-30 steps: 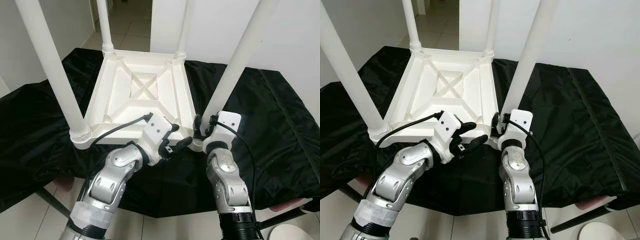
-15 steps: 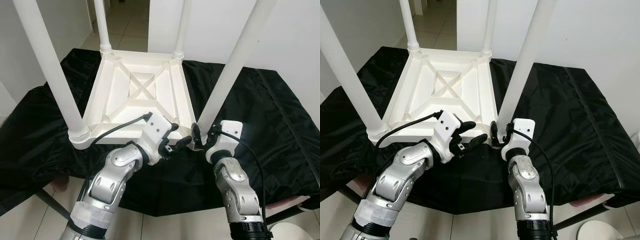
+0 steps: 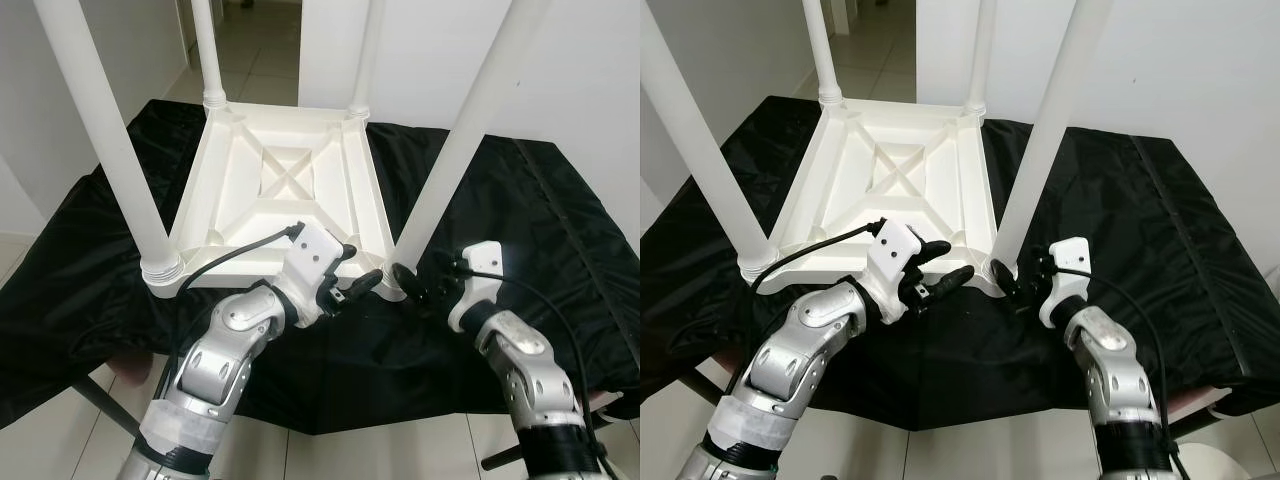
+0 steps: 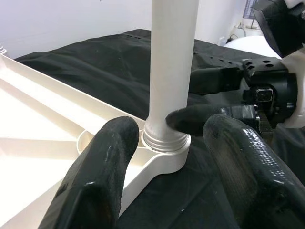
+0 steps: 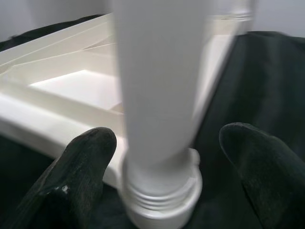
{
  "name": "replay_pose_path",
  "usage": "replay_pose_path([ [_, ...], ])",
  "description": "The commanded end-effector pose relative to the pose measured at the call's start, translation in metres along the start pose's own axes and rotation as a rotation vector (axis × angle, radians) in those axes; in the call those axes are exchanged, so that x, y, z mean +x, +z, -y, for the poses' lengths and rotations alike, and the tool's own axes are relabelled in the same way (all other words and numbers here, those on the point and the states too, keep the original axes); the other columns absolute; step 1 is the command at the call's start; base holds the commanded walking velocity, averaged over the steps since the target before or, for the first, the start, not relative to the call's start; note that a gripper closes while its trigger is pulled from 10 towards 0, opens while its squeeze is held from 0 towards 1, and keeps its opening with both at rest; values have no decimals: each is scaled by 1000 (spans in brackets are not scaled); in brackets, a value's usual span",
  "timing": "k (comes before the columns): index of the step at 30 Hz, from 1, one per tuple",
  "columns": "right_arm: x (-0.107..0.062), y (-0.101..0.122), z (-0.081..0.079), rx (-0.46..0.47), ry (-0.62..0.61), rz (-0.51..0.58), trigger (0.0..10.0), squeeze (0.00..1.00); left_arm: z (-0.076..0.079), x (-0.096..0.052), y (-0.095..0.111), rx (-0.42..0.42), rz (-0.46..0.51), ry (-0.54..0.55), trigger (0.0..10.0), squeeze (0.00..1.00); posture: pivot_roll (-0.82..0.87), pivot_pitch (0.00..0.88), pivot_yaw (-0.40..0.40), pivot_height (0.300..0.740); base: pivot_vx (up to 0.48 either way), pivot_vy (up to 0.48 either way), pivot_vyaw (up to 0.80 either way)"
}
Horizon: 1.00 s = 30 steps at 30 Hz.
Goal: Building children table
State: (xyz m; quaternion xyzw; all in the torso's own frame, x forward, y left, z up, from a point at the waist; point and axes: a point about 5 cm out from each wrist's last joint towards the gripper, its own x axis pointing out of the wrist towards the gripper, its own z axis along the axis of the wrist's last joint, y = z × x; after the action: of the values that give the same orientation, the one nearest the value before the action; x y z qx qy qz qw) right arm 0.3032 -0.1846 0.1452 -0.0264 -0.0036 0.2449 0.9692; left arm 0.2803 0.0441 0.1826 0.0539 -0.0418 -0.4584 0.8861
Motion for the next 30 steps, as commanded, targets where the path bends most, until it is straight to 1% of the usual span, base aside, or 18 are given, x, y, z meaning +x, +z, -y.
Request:
replay_pose_path([
  [1, 0, -3, 0, -1, 23, -11, 10000, 0, 1, 2, 0, 6, -5, -15, 10000, 0, 31, 40, -15, 740, 0, 0, 0],
  [2, 2, -2, 1, -6, 56, -15, 10000, 0, 2, 3, 0, 8, -5, -21, 10000, 0, 30, 39, -13, 740, 0, 0, 0],
  [3, 2, -2, 1, -6, 56, -15, 10000, 0, 2, 3, 0, 8, -5, -21, 10000, 0, 30, 39, -13, 740, 0, 0, 0],
  [4, 5, -1, 0, -12, 103, -18, 10000, 0, 2, 4, 1, 10, -4, -28, 10000, 0, 30, 36, -14, 740, 0, 0, 0],
  [7, 7, 1, 1, -16, 128, -19, 10000, 0, 2, 4, 2, 12, -2, -31, 10000, 0, 31, 36, -15, 740, 0, 0, 0],
  [9, 12, 2, 2, -32, 177, -30, 10000, 0, 2, 5, 3, 13, 1, -33, 10000, 0, 35, 31, -17, 740, 0, 0, 0],
  [11, 13, 1, 3, -38, 187, -31, 10000, 0, 2, 5, 3, 14, 2, -33, 10000, 0, 38, 27, -18, 740, 0, 0, 0],
  [12, 17, 0, 5, -56, 200, -42, 10000, 0, 1, 5, 3, 15, 3, -30, 10000, 0, 44, 20, -18, 740, 0, 0, 0],
  [14, 17, 0, 5, -56, 200, -42, 10000, 0, 1, 5, 3, 15, 3, -30, 10000, 0, 44, 20, -18, 740, 0, 0, 0],
  [16, 22, -1, 9, -100, 212, -55, 10000, 0, 0, 6, 4, 18, 6, -24, 10000, 0, 45, 12, -14, 740, 0, 0, 0],
  [20, 27, -1, 10, -129, 219, -61, 10000, 0, 0, 8, 5, 20, 9, -27, 10000, 0, 40, 3, -7, 740, 0, 0, 0],
  [23, 32, -3, 7, -150, 237, -69, 10000, 0, -1, 9, 5, 24, 11, -33, 10000, 0, 36, 0, -2, 740, 0, 0, 0],
  [28, 36, -6, 0, -173, 261, -71, 10000, 0, -1, 9, 6, 25, 14, -38, 10000, 0, 23, 0, 11, 740, 0, 0, 0],
  [30, 40, -9, -4, -187, 273, -68, 10000, 0, -1, 12, 6, 29, 16, -49, 10000, 0, 16, 0, 15, 740, 0, 0, 0],
])
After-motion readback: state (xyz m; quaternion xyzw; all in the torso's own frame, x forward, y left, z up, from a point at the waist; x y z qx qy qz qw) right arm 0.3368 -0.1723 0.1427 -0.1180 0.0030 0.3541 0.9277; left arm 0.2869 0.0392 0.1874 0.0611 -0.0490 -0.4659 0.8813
